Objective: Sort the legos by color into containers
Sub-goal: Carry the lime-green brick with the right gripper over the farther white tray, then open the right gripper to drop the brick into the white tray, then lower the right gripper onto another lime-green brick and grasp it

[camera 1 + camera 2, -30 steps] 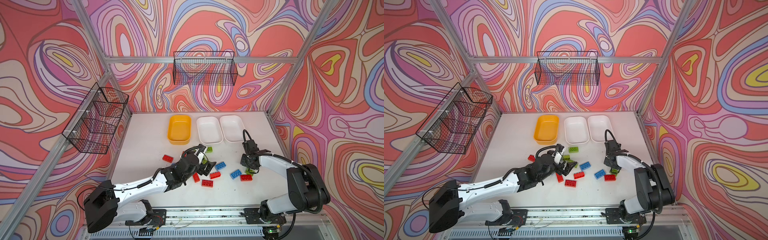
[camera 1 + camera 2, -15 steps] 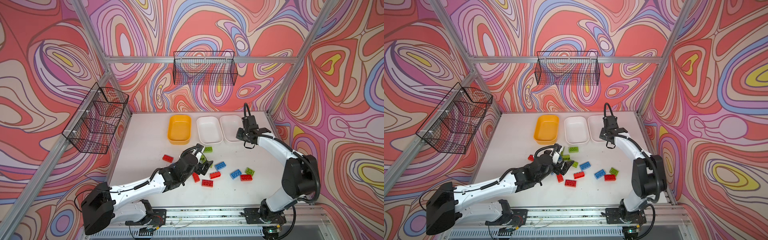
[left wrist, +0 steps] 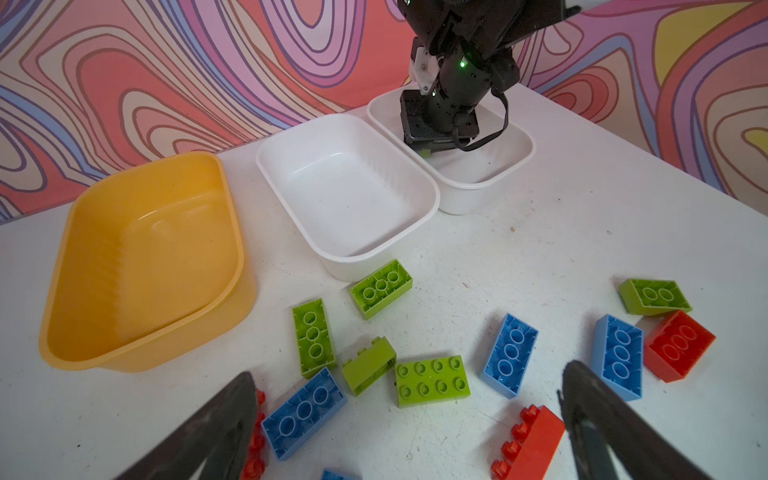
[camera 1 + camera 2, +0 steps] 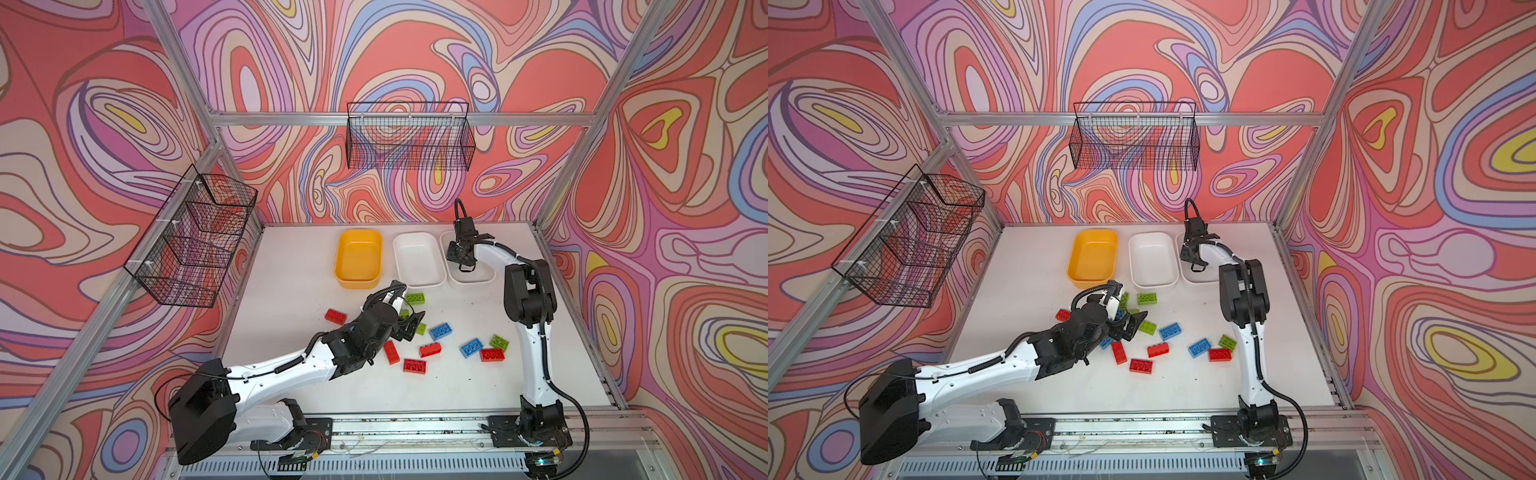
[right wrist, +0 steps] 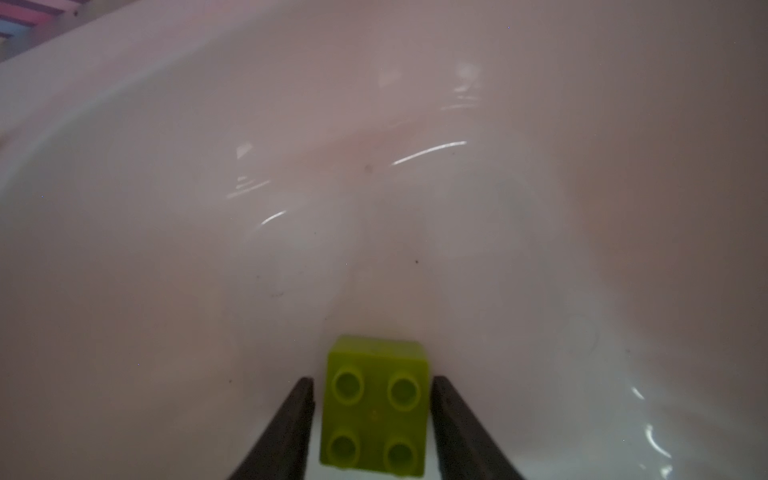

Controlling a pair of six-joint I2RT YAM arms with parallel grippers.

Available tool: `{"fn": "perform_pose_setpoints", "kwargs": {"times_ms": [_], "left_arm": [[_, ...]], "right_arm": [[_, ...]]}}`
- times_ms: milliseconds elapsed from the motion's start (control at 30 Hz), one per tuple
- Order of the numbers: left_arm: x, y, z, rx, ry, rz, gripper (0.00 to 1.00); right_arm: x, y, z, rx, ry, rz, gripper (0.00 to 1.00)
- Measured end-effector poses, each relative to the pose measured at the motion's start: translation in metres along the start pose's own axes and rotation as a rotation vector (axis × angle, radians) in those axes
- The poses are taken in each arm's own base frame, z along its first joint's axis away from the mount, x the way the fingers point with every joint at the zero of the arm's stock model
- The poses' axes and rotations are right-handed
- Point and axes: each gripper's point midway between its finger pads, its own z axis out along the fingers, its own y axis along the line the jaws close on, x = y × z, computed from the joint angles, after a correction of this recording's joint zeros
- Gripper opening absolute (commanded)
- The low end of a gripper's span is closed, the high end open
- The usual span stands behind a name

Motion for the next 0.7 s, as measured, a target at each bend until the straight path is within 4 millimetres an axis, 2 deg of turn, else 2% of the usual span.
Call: {"fn": "perform_pose_setpoints", "kwargs": {"times_ms": [133,233,333,433,500,567,700], "left_arm": [[-0.008,0.002,-0.001,-0.012,0.004,0.002,1.00],[-0.015,0.000,-0.005,0.003,0.003,0.002,1.00],[-0.020,0.000,-0.014,0.018,-0.011,-0.016,1.00],[-0.022,0.001,-0.029,0.043,-0.037,-0.050,1.00],[-0.018,0.000,-0.038,0.069,-0.049,-0.077,1.00],[-0.009,-0.003,-0.044,0.100,-0.049,-0.102,1.00],[0.015,-0.009,-0.045,0.145,-0.016,-0.134,1.00]], "right_arm": [[-0.010,0.007,-0.015,-0.039,-0.028,0.013,0.78],[-0.014,0.008,-0.046,-0.068,-0.056,0.025,0.78],[-0.018,0.004,-0.095,-0.085,-0.106,0.040,0.79],[-0.015,-0.009,-0.146,-0.081,-0.168,0.056,0.79],[0.002,-0.025,-0.174,-0.061,-0.184,0.064,0.79],[0.033,-0.045,-0.194,-0.037,-0.175,0.074,0.79],[0.111,-0.088,-0.206,0.033,-0.084,0.101,0.80]]}}
